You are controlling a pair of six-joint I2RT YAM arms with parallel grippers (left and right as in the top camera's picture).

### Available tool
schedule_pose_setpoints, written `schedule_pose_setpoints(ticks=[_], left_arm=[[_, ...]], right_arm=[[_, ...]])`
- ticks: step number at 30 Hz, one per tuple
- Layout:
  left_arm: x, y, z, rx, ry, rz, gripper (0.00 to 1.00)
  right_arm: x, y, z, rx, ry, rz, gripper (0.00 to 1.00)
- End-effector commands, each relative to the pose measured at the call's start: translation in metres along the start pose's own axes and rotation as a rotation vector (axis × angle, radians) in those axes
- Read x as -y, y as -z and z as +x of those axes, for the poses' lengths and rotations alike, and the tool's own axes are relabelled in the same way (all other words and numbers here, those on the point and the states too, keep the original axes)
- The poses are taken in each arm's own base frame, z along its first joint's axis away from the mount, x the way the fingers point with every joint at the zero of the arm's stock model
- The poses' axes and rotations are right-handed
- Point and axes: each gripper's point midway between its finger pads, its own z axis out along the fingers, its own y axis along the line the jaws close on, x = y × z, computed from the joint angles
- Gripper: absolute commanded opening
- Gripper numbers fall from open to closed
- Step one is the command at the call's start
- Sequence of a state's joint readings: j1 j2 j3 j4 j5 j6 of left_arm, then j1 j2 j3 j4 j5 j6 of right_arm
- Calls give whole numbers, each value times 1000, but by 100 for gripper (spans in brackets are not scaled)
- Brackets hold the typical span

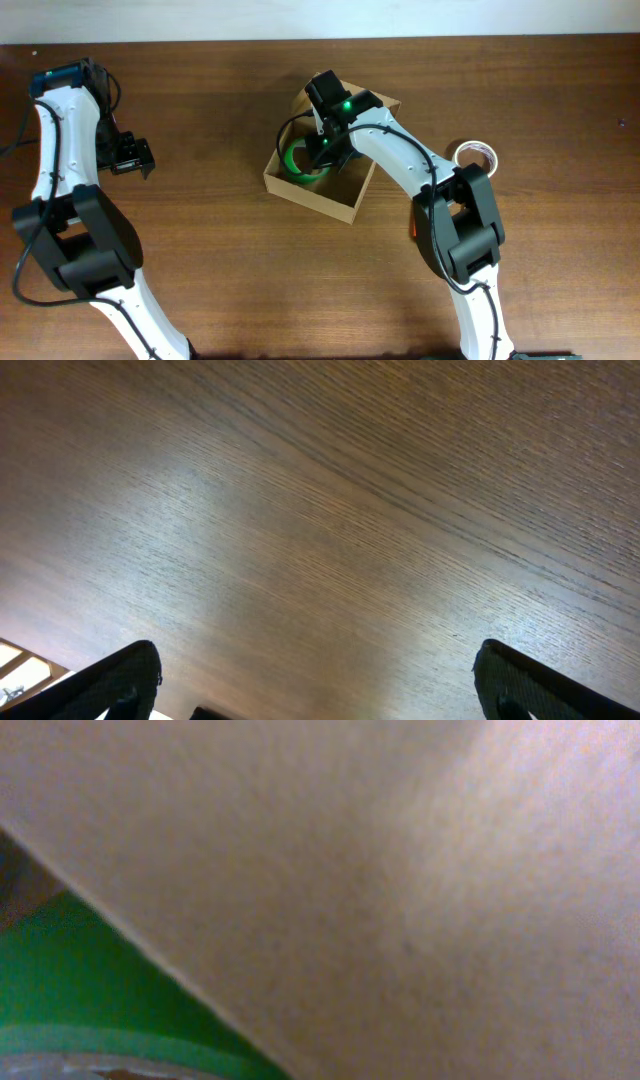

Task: Pack container
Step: 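Lower the green tape into the box and open the right gripper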

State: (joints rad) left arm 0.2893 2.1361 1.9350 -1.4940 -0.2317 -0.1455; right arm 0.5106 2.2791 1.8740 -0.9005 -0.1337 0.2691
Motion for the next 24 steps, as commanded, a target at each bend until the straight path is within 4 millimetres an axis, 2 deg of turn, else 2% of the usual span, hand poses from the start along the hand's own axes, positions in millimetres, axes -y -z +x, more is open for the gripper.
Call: schedule_pose_setpoints(ticks=[1,2,3,4,9,11,13,19,20,21,22,23,24], left_arm=[[0,1,1,3,-10,8,100],[0,1,1,3,-10,8,100],[0,1,1,3,-10,8,100],[0,1,1,3,-10,8,100],[0,1,1,3,-10,8,100],[0,1,1,3,-10,8,100],[0,1,1,3,-10,8,100],[0,1,1,3,-10,8,100],[0,1,1,3,-10,8,100],[0,1,1,3,-10,8,100],[0,1,1,3,-10,8,100],[0,1,1,3,-10,8,100],[0,1,1,3,-10,8,100]], right_arm=[[-9,3,-11,35,3,-25,4],[-9,3,-11,38,3,-26,7],[-9,3,-12,41,4,-26,21],[-9,3,-12,41,4,-27,27],[-10,10,-11,35,24,-25,41],[-13,23,-14,44,65,-25,41],[-18,46,-19,65,103,-24,41],[-20,188,-42,254,266,182,42],[-22,227,-45,331,266,202,42],[-22,254,-45,382,263,210,42],[-20,281,-43,432,266,228,42],[-14,298,-40,466,257,254,42],[-2,324,-35,515,232,300,42]])
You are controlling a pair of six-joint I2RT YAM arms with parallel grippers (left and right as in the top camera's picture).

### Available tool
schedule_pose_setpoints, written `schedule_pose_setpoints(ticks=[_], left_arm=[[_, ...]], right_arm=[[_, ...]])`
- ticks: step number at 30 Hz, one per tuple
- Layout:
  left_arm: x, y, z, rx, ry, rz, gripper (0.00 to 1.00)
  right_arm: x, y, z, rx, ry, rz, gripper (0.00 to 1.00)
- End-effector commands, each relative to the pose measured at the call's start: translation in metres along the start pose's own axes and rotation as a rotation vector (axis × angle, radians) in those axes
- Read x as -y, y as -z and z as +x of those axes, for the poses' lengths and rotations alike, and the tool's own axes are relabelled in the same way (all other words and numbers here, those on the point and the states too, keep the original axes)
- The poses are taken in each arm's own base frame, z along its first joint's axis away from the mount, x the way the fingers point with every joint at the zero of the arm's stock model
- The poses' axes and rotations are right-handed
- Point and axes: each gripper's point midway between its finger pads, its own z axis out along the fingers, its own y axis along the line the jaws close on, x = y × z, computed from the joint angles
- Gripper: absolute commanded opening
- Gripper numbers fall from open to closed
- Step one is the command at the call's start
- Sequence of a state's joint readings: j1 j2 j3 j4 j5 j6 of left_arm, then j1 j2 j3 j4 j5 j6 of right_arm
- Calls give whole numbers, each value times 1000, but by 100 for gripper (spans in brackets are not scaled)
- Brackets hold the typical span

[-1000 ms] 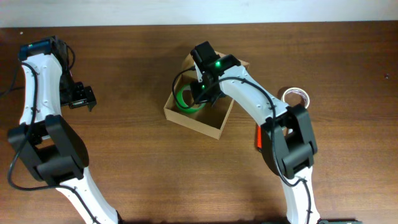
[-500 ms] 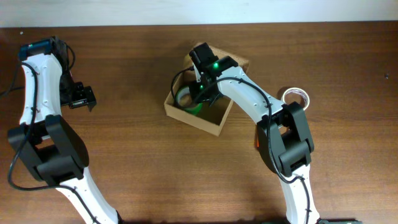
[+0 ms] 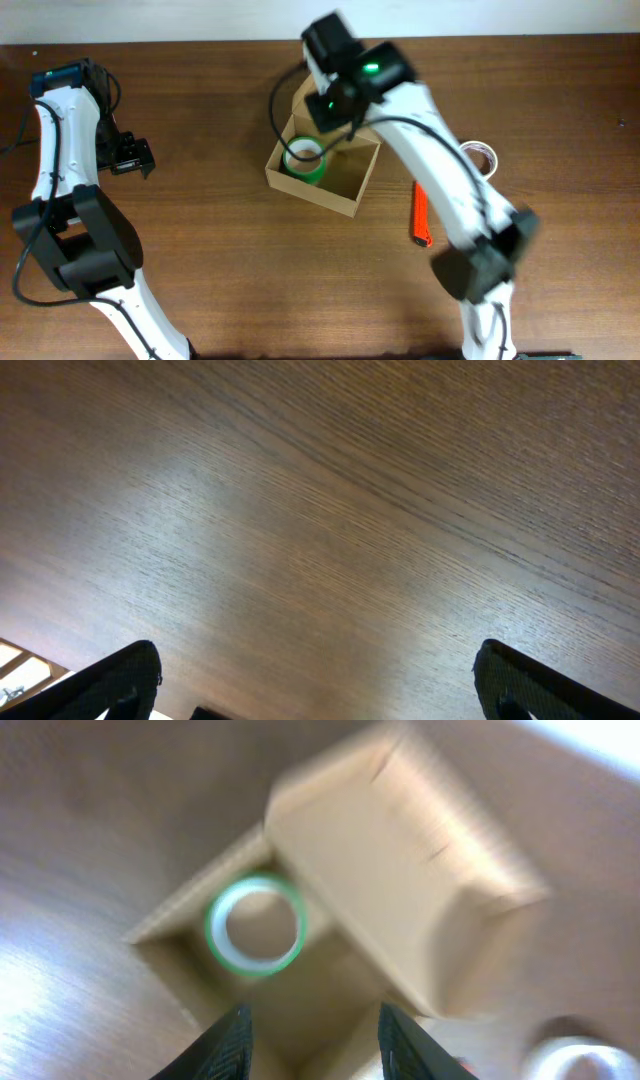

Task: Pack container
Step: 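Lower the green tape into the box and open the right gripper, then grasp the white masking tape roll with the right gripper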

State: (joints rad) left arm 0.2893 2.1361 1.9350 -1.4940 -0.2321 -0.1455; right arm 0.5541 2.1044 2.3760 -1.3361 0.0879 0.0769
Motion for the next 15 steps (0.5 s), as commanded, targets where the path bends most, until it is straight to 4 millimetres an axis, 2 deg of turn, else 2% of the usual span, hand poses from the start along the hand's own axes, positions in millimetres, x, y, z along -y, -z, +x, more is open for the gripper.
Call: schedule_pose_setpoints(ticks=[1,3,5,6,8,9,11,14,15], left_arm=[[0,1,1,3,-10,9,100],[0,1,1,3,-10,9,100],[0,1,1,3,-10,9,100],[0,1,1,3,-10,9,100],[0,1,1,3,-10,9,100],[0,1,1,3,-10,9,100],[0,1,1,3,-10,9,100],[0,1,1,3,-10,9,100],[0,1,1,3,-10,9,100]], right_arm=[[55,128,-14,254,-21,213,42],[86,165,1,305,-75,293,42],[120,189,23,344,-152,366,43],[136,195,35,354,-188,395,45],[176,199,75,364,-340,467,48],[191,195,96,345,-408,492,49],[211,170,142,260,-551,495,51],[223,111,201,81,-761,409,51],[224,93,213,40,-819,369,51]])
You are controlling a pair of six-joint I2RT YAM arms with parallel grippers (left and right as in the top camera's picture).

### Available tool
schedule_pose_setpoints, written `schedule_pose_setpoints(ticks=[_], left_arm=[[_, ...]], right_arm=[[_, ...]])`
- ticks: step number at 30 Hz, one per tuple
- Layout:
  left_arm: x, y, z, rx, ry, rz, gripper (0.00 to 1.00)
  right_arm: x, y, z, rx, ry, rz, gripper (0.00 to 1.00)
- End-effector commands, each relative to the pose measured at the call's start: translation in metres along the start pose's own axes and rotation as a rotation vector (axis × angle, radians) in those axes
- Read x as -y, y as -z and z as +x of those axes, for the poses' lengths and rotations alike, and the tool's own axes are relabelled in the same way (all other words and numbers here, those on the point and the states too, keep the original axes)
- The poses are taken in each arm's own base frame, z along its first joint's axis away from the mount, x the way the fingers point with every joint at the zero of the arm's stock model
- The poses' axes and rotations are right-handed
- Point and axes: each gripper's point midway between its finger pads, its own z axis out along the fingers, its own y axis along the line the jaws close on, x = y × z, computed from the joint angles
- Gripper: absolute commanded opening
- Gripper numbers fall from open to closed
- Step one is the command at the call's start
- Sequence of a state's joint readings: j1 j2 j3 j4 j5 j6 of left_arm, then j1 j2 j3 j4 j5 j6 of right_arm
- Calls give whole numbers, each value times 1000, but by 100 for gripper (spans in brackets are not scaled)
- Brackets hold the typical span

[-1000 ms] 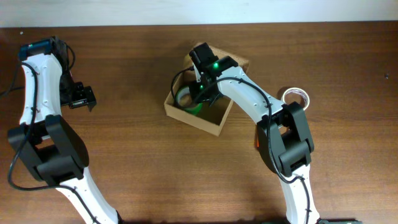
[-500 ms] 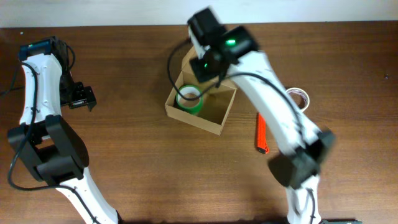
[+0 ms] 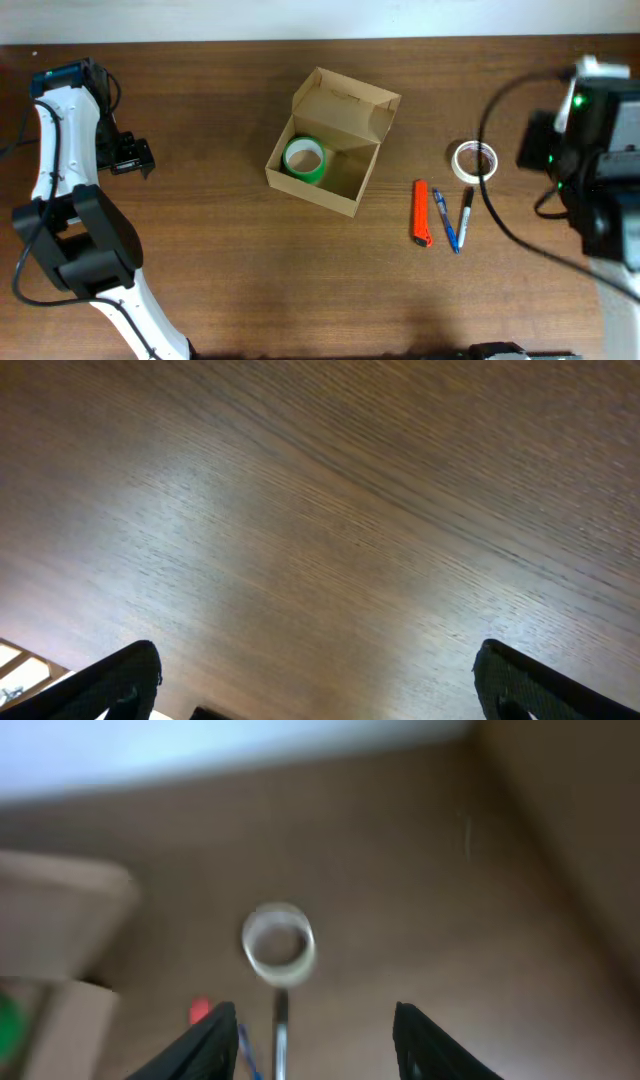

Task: Pack container
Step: 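Grasp the white masking tape roll with the right gripper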

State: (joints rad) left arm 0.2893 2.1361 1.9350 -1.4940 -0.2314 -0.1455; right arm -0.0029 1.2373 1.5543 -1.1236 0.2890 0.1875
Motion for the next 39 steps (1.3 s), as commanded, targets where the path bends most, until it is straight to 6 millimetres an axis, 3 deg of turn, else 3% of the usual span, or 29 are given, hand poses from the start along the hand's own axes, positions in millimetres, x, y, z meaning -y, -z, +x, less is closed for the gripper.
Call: schedule_pose_setpoints(ticks=[1,3,8,15,22,30,39], left_arm=[[0,1,1,3,-10,8,100],[0,1,1,3,-10,8,100],[0,1,1,3,-10,8,100],[0,1,1,3,-10,8,100],[0,1,1,3,-10,8,100],[0,1,1,3,-10,8,100],[0,1,1,3,-10,8,100]], right_arm=[[-2,-77,72,-308,-214,-54,51],[-6,-107,90,-411,-302,-95,51],[-25,-177,108,-580,-416,-152,51],[-44,-235,132,-696,-506,-174,52],[-31,-254,135,-685,-551,-147,53],[-5,-257,142,-686,-605,-31,53],[7,-256,146,-685,-688,79,53]])
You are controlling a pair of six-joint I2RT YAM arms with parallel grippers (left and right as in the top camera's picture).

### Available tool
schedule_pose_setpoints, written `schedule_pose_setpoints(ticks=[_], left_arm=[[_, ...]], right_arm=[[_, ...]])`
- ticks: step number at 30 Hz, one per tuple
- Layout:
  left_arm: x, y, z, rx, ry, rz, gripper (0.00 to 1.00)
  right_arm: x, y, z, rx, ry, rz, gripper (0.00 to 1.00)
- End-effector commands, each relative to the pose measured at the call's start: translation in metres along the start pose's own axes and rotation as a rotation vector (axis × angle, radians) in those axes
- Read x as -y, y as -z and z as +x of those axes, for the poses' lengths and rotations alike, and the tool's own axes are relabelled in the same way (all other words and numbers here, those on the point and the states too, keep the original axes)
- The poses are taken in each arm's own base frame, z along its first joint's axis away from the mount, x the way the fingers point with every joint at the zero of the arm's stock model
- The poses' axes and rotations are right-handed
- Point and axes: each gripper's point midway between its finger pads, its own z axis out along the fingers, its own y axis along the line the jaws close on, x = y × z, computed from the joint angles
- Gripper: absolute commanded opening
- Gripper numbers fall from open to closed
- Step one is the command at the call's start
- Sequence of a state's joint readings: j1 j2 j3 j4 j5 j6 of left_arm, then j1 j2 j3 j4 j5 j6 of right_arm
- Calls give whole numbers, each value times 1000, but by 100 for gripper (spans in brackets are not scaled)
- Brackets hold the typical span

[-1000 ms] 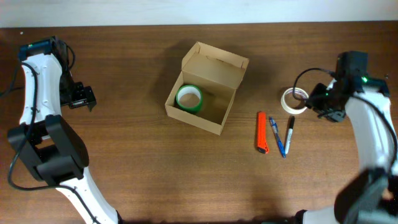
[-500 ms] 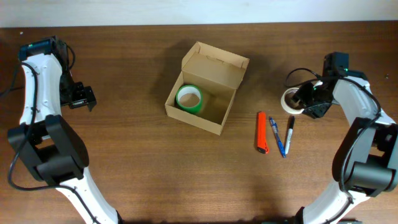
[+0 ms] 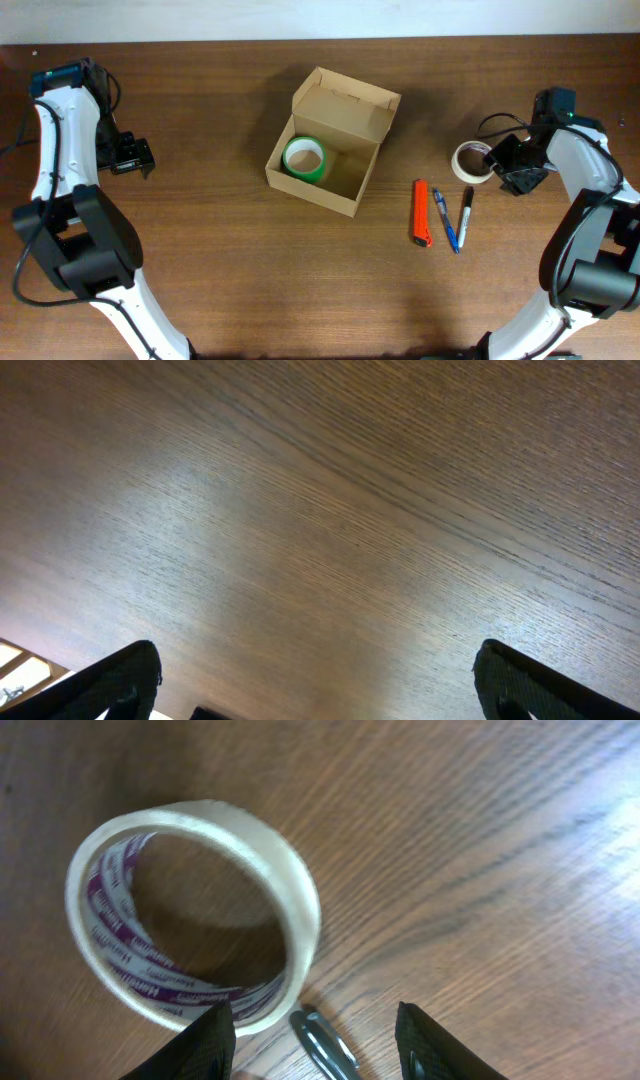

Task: Pack container
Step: 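Grasp the white masking tape roll with the right gripper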

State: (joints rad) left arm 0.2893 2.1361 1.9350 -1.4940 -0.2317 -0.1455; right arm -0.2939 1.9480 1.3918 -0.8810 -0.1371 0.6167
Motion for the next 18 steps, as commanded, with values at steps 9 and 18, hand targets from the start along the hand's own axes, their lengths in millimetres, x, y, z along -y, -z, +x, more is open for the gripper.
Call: schedule_pose_setpoints(ticks=[9,18], left_arm=[[0,1,1,3,-10,8,100],[0,1,1,3,-10,8,100]], right_arm=[[8,-13,-11,30,-125,65,53],[-1,-41,-2,-30,-107,54,53]])
